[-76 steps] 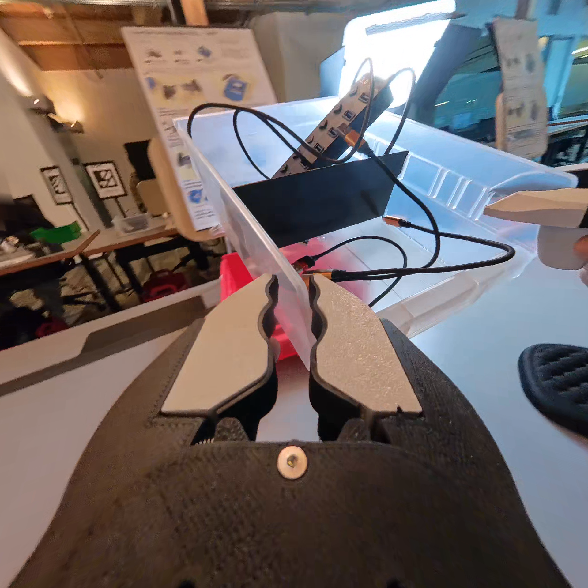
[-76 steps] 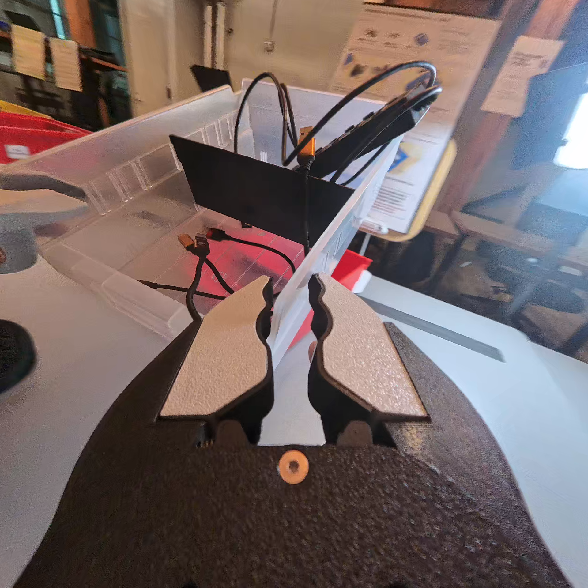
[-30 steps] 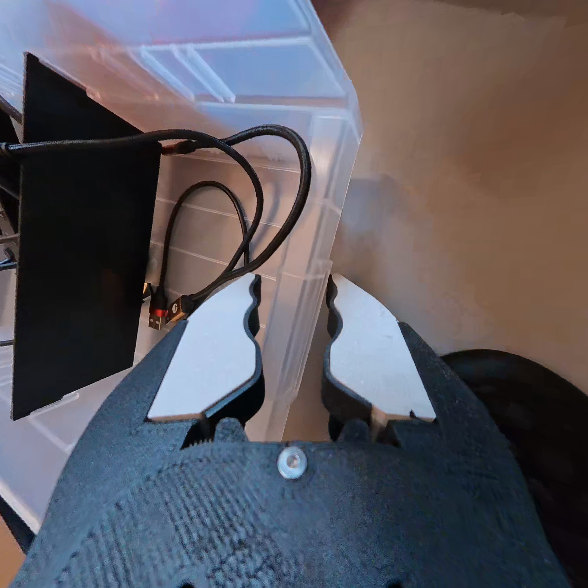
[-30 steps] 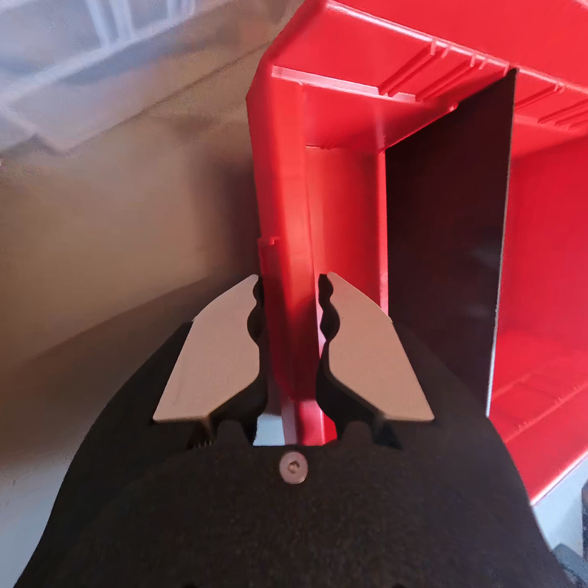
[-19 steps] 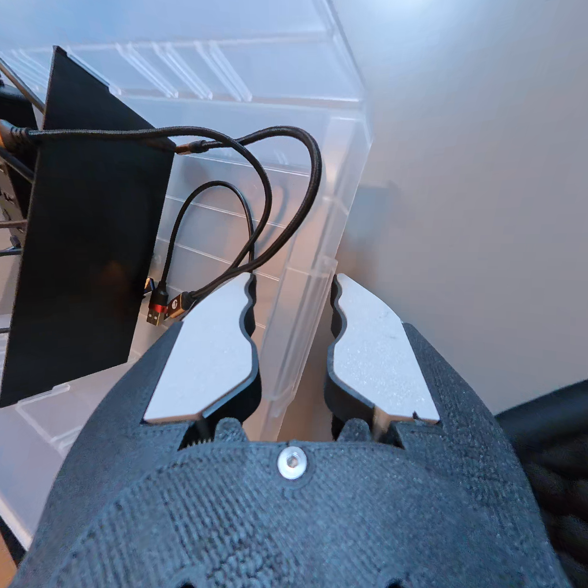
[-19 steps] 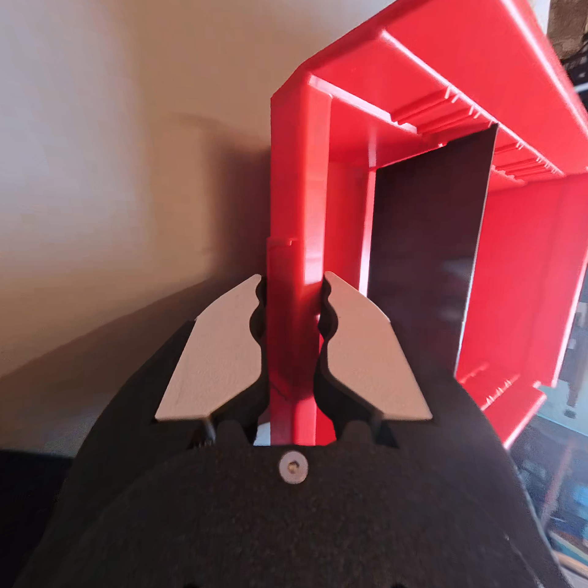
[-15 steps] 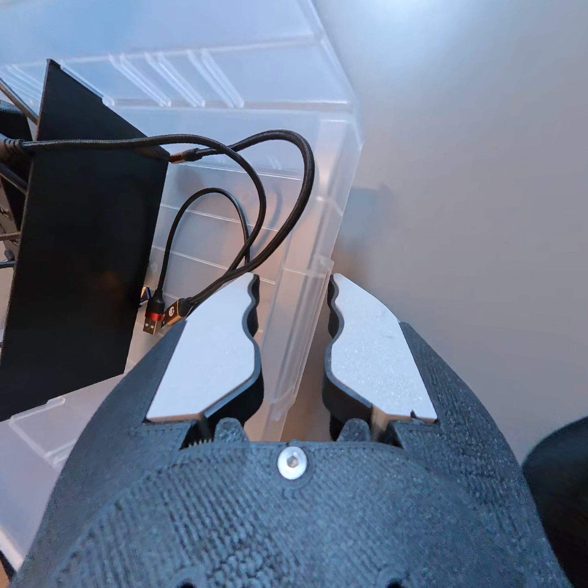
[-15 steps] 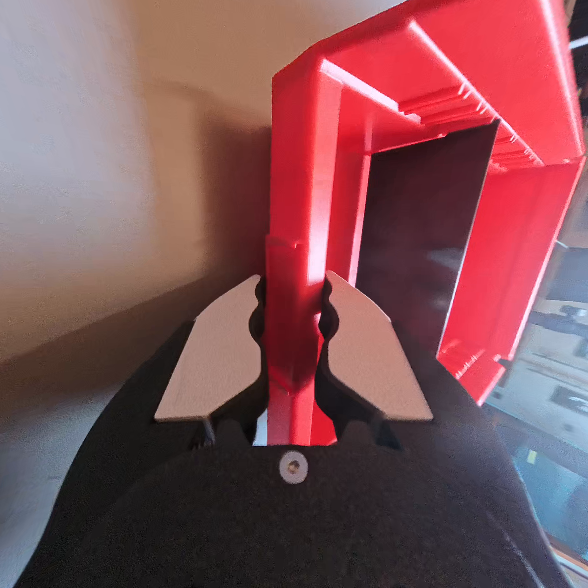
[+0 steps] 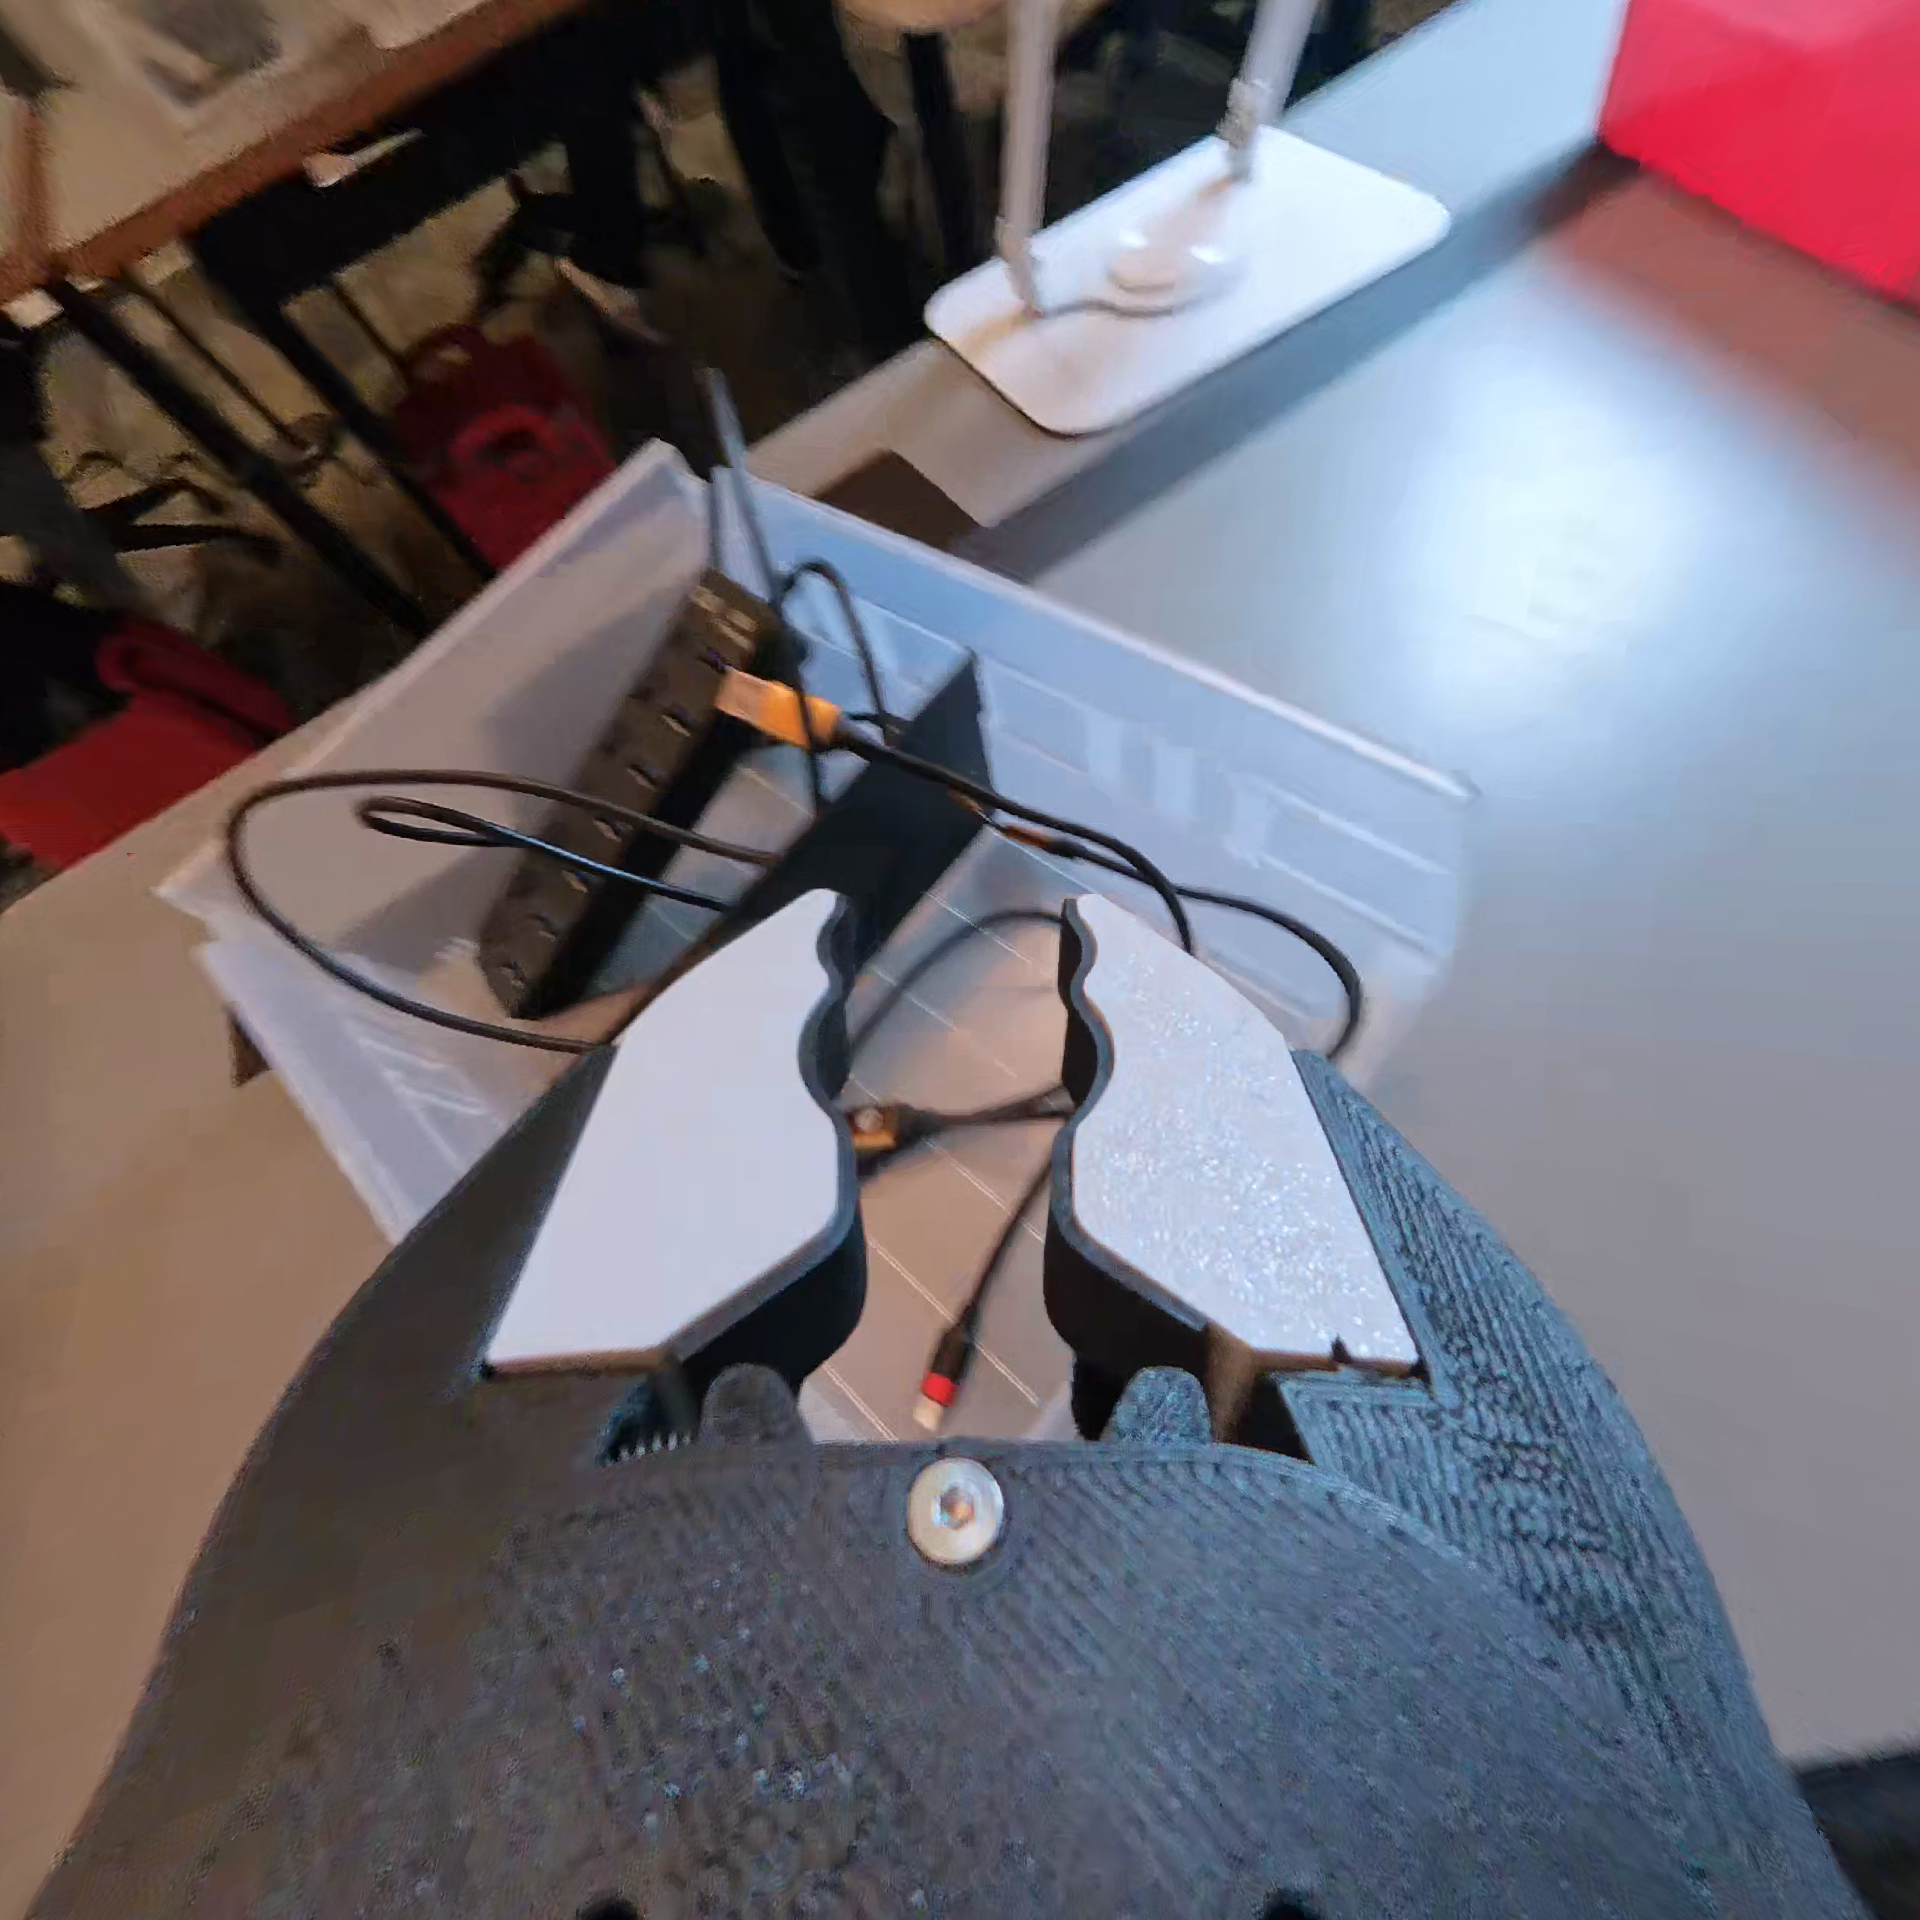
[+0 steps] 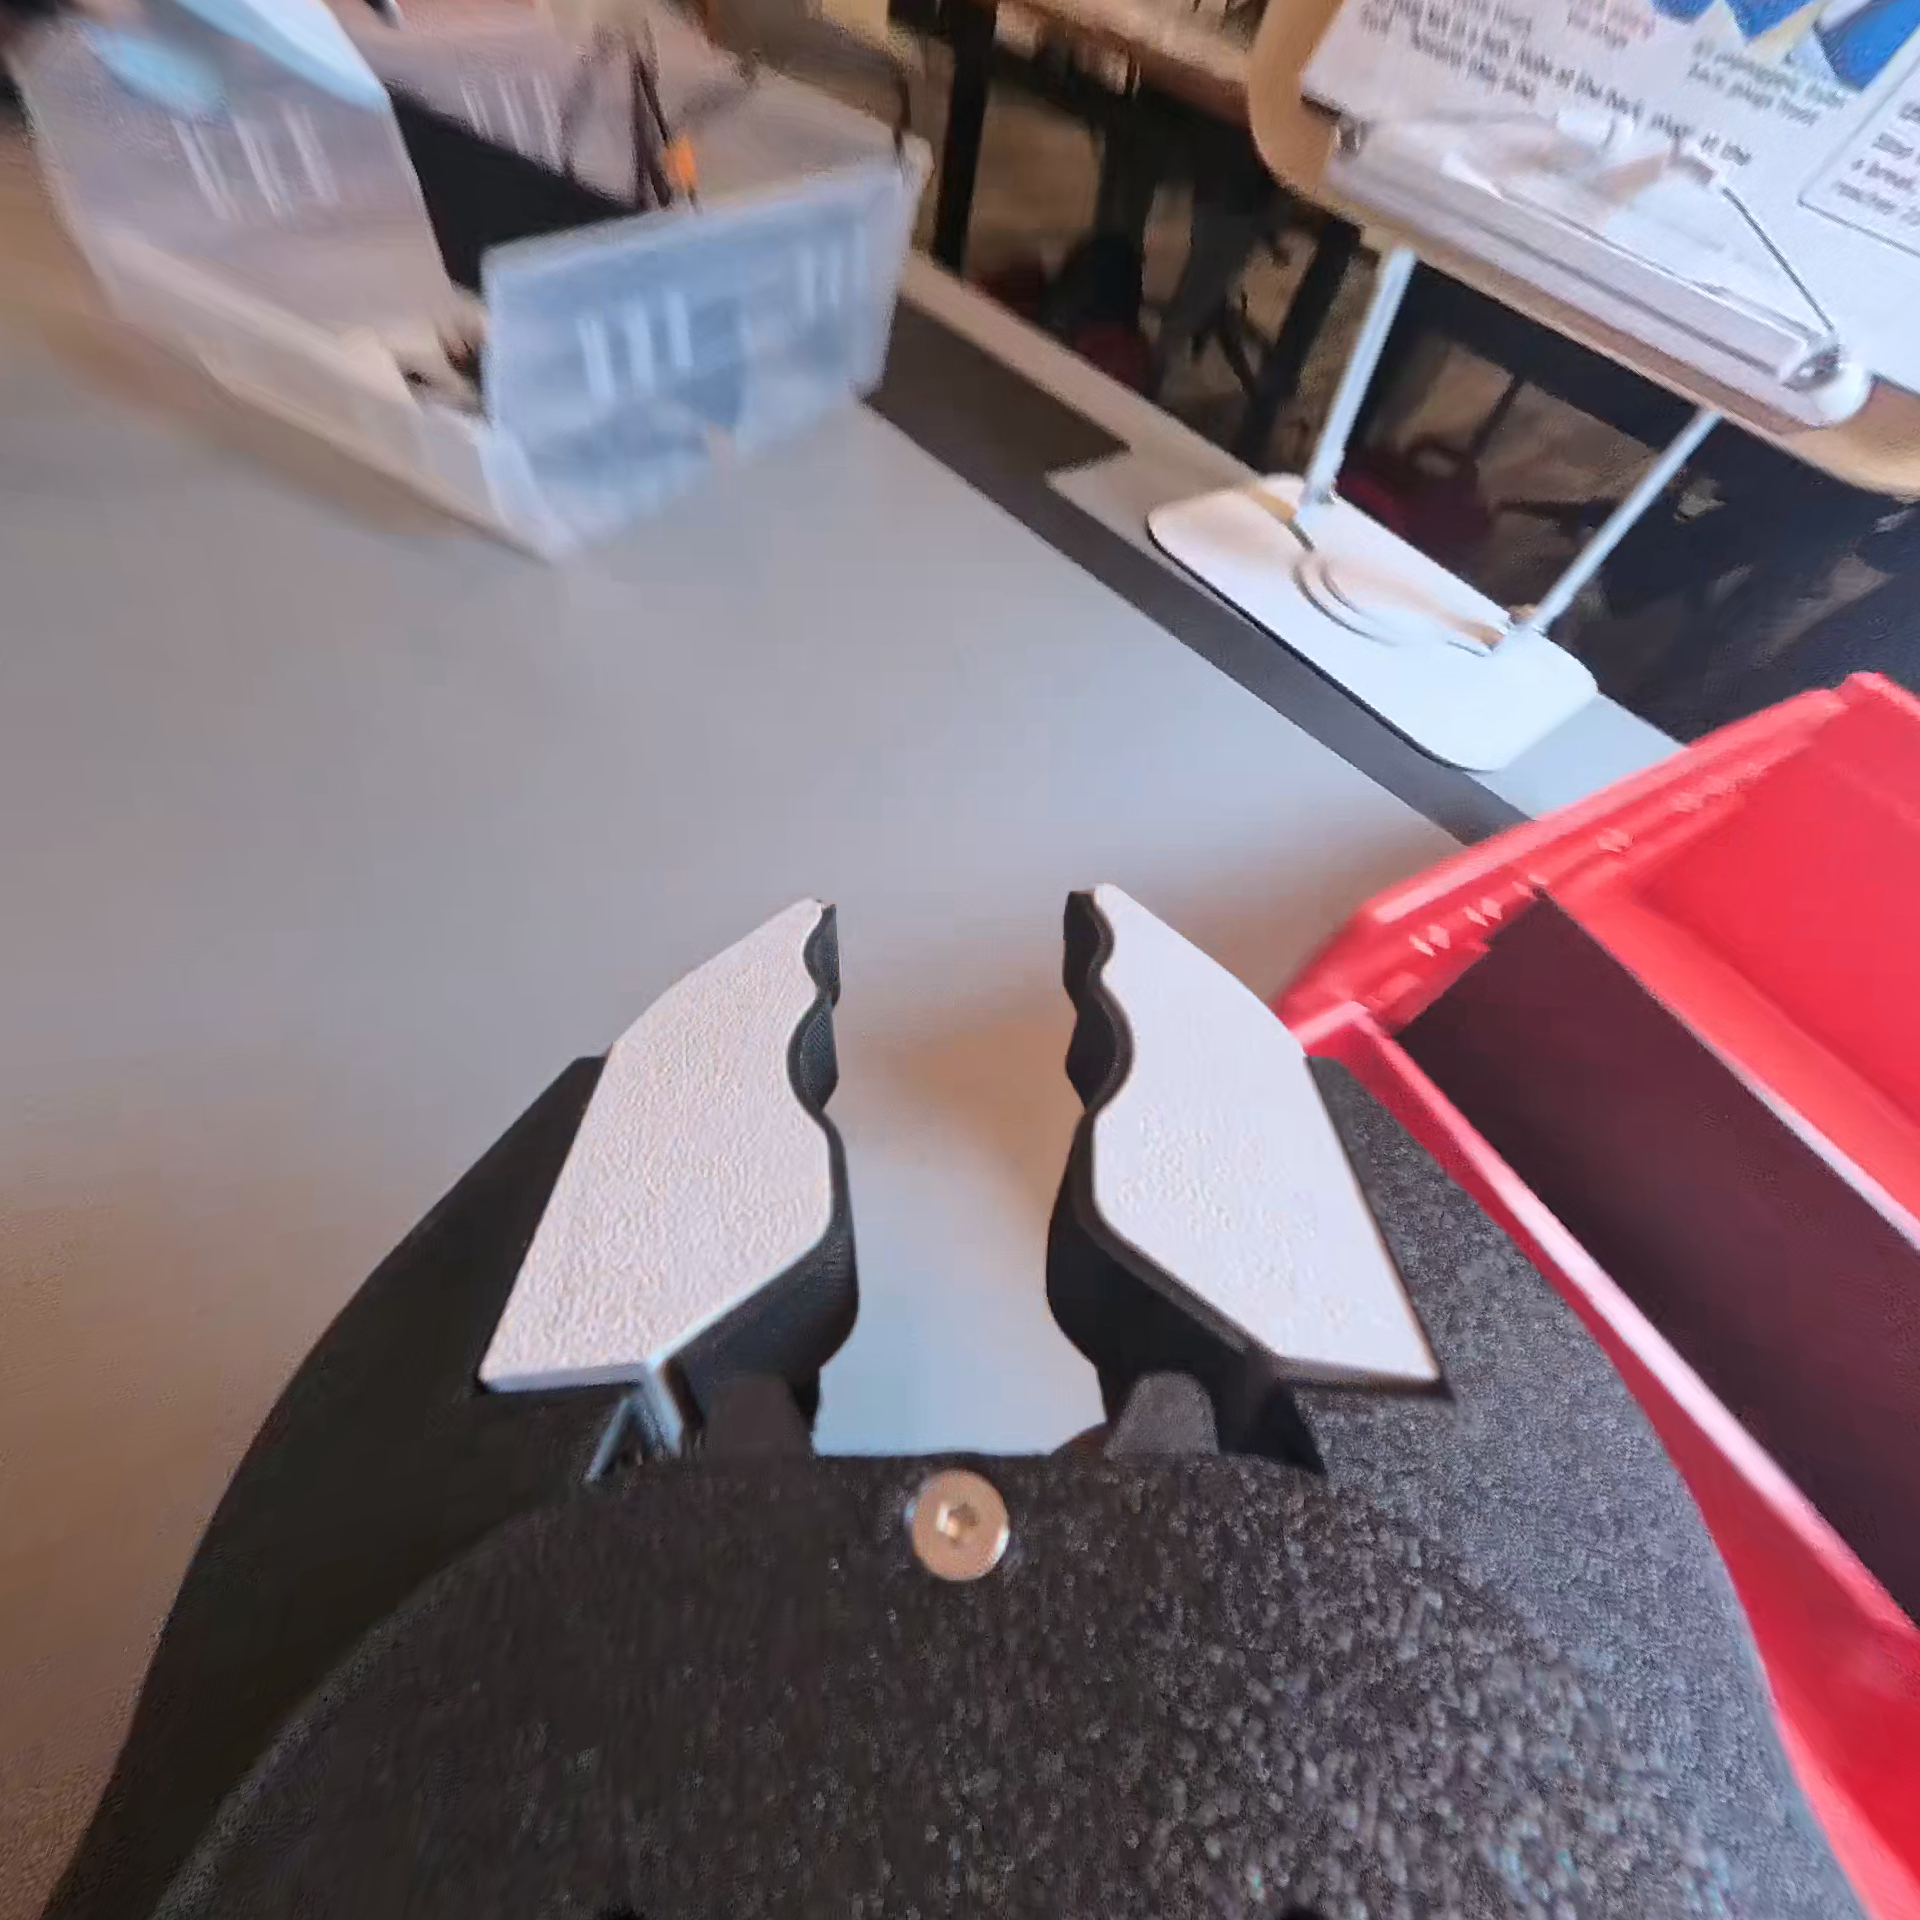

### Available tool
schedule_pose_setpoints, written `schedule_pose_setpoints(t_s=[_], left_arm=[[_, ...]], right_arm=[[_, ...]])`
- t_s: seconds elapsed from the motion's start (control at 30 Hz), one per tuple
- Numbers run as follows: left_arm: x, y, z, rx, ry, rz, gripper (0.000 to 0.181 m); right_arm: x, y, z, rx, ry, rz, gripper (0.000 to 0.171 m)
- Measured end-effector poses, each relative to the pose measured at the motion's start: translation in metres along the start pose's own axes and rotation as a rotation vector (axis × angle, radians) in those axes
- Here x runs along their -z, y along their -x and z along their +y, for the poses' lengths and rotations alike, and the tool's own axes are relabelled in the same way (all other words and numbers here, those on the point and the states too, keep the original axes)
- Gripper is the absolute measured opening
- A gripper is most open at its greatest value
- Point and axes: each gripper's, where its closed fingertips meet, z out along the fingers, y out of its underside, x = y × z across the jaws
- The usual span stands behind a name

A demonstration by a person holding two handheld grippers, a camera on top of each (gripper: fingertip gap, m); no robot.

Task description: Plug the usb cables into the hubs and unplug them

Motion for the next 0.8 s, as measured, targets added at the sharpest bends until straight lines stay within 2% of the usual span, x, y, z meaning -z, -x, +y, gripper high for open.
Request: schedule_pose_setpoints(t_s=[0.07,0.17,0.27,0.33,0.43,0.47,0.5,0.6,0.7,0.8], left_arm=[[-0.01,0.018,-0.016,0.044,0.013,-0.045,0.034],[-0.034,0.037,-0.023,0.116,0.11,-0.071,0.029],[-0.06,0.016,-0.001,0.273,0.333,0.073,0.029],[-0.073,0.002,0.014,0.318,0.401,0.102,0.029],[-0.096,-0.009,0.026,0.383,0.388,0.108,0.029],[-0.102,-0.011,0.025,0.414,0.35,0.115,0.015],[-0.103,-0.016,0.021,0.442,0.317,0.153,0.01],[-0.085,-0.034,0.013,0.402,0.311,0.258,0.004],[-0.041,-0.047,0.038,0.157,0.559,0.338,0.013],[-0.01,-0.025,0.065,-0.067,0.776,0.257,0.028]], right_arm=[[-0.011,0.012,0.0,-0.032,-0.062,-0.002,0.038],[-0.021,0.02,0.016,0.043,-0.044,0.012,0.035],[-0.018,0.022,0.022,0.073,-0.047,0.02,0.031],[-0.015,0.02,0.024,0.071,-0.047,0.025,0.03],[-0.013,0.019,0.02,0.051,-0.069,0.021,0.029],[-0.013,0.018,0.019,0.042,-0.072,0.017,0.028],[-0.013,0.018,0.02,0.039,-0.069,0.016,0.028],[-0.011,0.017,0.022,0.063,-0.056,0.03,0.027],[-0.007,0.016,0.019,0.074,-0.07,0.034,0.025],[-0.009,0.016,0.016,0.058,-0.073,0.022,0.025]])
